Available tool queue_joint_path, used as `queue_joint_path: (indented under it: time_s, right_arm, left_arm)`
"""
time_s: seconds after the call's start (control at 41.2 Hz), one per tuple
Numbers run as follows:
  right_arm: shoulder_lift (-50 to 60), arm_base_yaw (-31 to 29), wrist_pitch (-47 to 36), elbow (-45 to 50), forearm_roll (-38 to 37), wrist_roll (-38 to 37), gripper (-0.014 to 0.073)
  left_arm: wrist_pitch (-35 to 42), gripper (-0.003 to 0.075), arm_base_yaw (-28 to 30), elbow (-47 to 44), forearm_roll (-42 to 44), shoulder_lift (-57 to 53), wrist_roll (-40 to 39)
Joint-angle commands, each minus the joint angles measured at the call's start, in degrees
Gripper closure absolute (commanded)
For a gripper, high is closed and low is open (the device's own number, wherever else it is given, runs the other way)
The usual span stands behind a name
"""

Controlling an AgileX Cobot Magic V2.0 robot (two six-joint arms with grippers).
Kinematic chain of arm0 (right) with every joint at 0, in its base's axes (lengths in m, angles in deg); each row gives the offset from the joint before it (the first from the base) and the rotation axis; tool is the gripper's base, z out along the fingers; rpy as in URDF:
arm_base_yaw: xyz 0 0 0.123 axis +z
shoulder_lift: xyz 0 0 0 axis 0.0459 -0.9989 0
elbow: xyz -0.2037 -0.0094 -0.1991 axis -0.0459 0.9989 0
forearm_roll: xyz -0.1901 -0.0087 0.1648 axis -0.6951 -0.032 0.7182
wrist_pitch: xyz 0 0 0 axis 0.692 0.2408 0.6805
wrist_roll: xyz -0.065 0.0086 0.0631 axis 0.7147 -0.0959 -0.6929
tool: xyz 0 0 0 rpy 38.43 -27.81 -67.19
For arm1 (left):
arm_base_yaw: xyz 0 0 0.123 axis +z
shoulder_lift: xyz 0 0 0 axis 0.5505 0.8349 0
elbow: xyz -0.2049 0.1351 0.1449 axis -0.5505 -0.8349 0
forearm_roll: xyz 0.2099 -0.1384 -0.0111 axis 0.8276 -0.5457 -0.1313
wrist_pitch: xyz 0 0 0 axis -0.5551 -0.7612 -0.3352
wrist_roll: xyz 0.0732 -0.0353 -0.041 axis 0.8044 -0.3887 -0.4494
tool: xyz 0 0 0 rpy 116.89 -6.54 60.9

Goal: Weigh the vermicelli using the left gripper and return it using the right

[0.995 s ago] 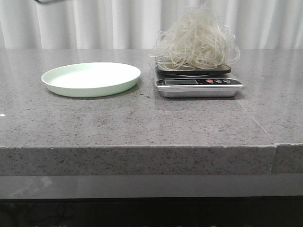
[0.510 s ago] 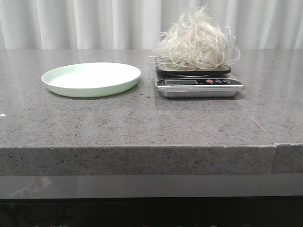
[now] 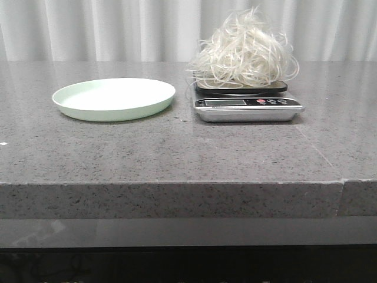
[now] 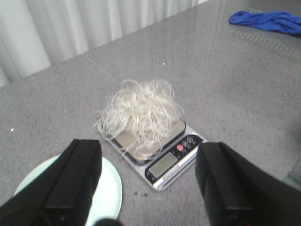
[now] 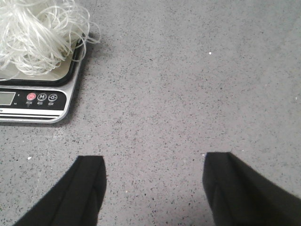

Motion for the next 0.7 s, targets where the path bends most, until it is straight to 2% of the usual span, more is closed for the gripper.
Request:
queue_joint_path:
  time_s: [0.0,0.291,0.461,0.68]
  right_arm:
    - [-0.3,0.0,-4.2,-1.4,-0.6,0.1,0.0048]
    - [-3.9,1.2,-4.0,-1.5,-0.5,0.1,0.0048]
    - [-10.0,6.8,-6.2,-3.6,-0.5,0.1,0.0048]
    - [-20.7,13.8,-7.0,-13.1,-0.5,0.5,0.0048]
  left_arm:
    - [6.2,0.0230,-0.3,-3.5,-0.2,-5.3,-0.1]
    - [7.9,0.0230,-0.3,-17.0,-0.2,-17.4,-0.1]
    - [7.9,0.0230,-0.3,-21.7,-0.2,-23.2,-0.1]
    - [7.9,0.0230,-0.3,-23.5,-0.1,-26.1,-0.1]
